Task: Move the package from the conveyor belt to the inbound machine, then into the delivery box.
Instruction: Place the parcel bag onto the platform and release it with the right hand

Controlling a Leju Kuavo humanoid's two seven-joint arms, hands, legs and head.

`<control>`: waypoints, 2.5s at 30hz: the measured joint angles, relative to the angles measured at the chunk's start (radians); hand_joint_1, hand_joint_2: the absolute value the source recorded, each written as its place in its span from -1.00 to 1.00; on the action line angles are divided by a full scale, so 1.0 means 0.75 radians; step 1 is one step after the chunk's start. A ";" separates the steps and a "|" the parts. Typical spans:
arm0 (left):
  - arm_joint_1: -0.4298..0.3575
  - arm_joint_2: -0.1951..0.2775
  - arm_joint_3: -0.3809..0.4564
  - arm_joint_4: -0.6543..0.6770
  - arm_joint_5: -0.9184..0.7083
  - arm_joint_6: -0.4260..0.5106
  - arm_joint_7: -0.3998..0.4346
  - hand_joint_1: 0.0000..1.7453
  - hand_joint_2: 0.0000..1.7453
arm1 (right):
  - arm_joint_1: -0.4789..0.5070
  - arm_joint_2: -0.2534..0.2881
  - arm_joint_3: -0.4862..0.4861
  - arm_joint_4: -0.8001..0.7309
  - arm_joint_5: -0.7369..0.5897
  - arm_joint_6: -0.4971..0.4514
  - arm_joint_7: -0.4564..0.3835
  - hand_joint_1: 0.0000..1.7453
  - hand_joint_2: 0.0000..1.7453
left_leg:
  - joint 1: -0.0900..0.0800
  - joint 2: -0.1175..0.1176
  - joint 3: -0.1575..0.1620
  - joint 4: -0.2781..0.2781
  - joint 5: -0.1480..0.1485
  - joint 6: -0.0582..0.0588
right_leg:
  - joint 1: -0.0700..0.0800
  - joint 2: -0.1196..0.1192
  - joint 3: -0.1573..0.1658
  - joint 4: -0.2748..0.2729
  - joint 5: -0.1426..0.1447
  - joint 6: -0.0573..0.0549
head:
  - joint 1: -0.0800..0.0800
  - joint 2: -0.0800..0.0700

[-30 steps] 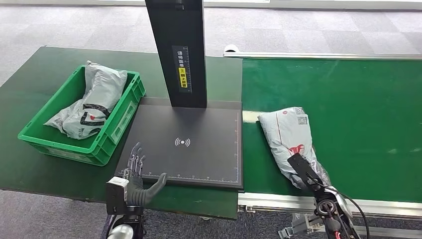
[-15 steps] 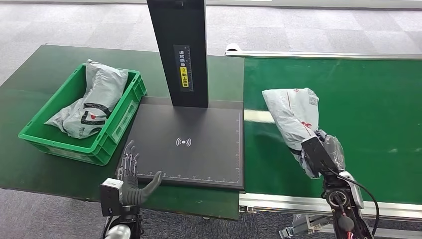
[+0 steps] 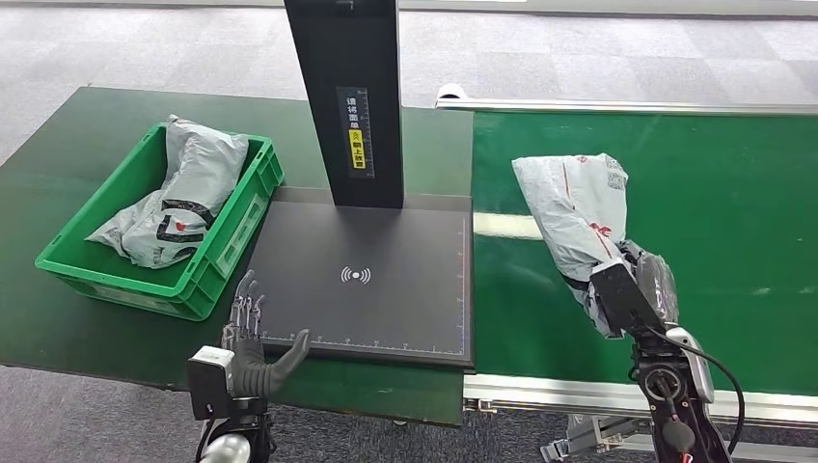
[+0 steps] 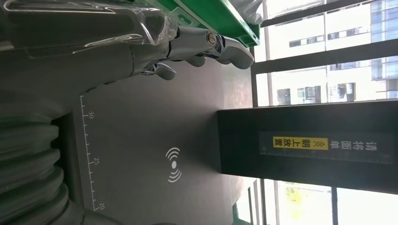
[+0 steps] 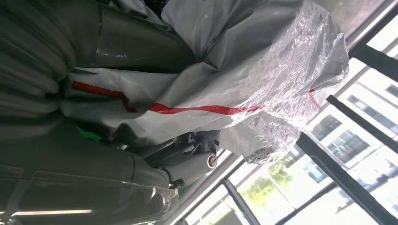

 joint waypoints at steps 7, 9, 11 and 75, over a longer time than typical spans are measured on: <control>0.039 0.013 0.114 -0.146 -0.072 0.076 -0.031 -1.00 1.00 | -0.157 -0.043 0.110 -0.152 -0.081 0.171 0.004 1.00 1.00 | 0.001 0.003 -0.001 0.000 0.001 0.000 | 0.001 0.002 -0.002 0.001 0.000 -0.001 | 0.000 0.000; 0.039 0.016 0.162 -0.180 -0.095 0.079 -0.026 -1.00 1.00 | -0.213 -0.037 0.174 -0.155 -0.085 0.210 0.018 1.00 1.00 | 0.002 0.001 -0.001 0.000 0.001 -0.001 | 0.002 0.000 -0.001 0.001 0.000 -0.001 | 0.000 0.000; 0.039 0.019 0.207 -0.208 -0.109 0.087 -0.024 -1.00 1.00 | -0.250 -0.013 0.241 -0.141 -0.086 0.241 0.028 1.00 1.00 | 0.003 -0.001 -0.003 -0.001 0.002 -0.001 | 0.003 -0.002 -0.001 0.001 0.000 -0.001 | 0.000 0.000; -0.108 0.105 0.133 -0.208 -0.513 -0.206 0.152 -1.00 1.00 | -0.346 0.290 0.497 0.294 -0.459 0.332 -0.187 -1.00 1.00 | 0.002 -0.003 -0.003 0.000 0.004 -0.005 | 0.002 -0.002 -0.006 0.002 0.001 -0.004 | 0.001 0.000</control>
